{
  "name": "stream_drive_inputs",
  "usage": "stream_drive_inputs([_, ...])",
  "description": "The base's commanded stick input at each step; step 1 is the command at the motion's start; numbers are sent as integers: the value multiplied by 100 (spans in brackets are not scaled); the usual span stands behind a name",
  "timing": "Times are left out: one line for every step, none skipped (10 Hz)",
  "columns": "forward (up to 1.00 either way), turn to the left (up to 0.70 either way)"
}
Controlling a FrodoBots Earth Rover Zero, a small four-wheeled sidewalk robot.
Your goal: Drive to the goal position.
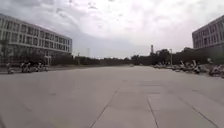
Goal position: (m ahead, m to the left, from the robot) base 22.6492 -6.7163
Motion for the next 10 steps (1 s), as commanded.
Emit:
stream_drive_inputs([70, 0])
stream_drive_inputs([70, 0])
stream_drive_inputs([70, 0])
stream_drive_inputs([70, -11])
stream_drive_inputs([70, -26])
stream_drive_inputs([70, -19])
stream_drive_inputs([70, 0])
stream_drive_inputs([70, 0])
stream_drive_inputs([70, 0])
stream_drive_inputs([70, 0])
